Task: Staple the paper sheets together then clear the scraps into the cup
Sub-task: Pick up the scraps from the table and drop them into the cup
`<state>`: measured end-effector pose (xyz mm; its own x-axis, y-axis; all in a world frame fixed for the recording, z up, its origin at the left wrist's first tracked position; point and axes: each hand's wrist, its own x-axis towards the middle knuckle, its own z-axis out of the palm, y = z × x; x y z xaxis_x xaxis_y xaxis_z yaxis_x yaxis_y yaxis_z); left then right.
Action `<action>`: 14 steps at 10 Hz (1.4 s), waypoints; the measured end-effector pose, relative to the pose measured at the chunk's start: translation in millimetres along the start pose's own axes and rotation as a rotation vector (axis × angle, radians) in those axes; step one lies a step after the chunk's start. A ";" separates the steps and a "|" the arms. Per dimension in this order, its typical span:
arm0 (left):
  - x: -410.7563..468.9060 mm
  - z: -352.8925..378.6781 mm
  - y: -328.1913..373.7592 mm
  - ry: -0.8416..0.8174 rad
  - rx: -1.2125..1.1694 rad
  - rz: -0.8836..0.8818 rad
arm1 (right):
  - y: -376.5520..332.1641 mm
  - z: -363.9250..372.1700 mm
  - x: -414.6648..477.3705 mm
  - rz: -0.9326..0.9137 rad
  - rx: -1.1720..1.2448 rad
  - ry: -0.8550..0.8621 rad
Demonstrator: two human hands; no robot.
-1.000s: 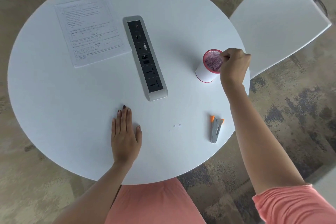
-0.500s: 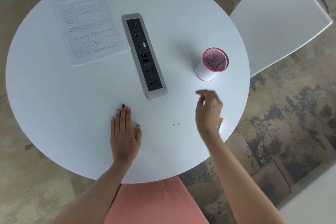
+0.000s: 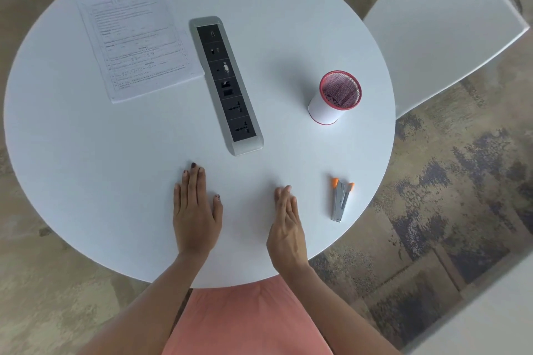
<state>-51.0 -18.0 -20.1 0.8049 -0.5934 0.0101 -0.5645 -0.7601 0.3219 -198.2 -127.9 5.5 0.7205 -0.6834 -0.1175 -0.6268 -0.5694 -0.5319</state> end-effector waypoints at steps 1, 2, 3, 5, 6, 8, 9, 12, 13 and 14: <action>-0.4 -0.3 0.2 -0.003 0.002 -0.003 | 1.8 -5.1 1.6 -0.038 0.047 0.024; -0.2 -0.2 0.2 -0.001 -0.001 -0.003 | 1.5 -15.8 2.7 0.000 0.183 0.112; -0.3 0.7 -0.7 -0.004 -0.005 -0.003 | -2.2 -20.8 10.2 0.062 0.235 0.187; -0.6 -0.3 -0.6 -0.002 -0.005 -0.004 | -8.9 -12.0 28.3 -0.025 0.164 0.163; -0.2 -0.3 -0.4 -0.006 -0.005 -0.003 | -14.1 -11.1 33.4 -0.054 0.140 0.175; -0.2 -0.3 -0.3 -0.011 -0.013 -0.010 | -8.9 -9.2 31.9 -0.013 0.102 0.148; 0.0 -0.9 0.0 -0.012 -0.016 -0.010 | -7.0 -10.2 31.1 -0.014 0.052 0.142; -0.3 -0.7 -0.6 -0.014 -0.009 -0.008 | -11.5 -7.9 32.7 -0.051 -0.106 0.159; -0.3 -0.7 -0.5 -0.011 -0.009 -0.009 | -8.5 -2.5 33.2 -0.056 -0.197 0.199; -1.0 -1.1 -0.9 -0.011 -0.007 -0.010 | -5.1 2.3 35.5 -0.049 -0.272 0.217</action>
<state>-51.0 -16.4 -19.3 0.8086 -0.5884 -0.0032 -0.5549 -0.7643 0.3284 -168.8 -148.2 2.0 0.6900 -0.7170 0.0989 -0.6704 -0.6845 -0.2864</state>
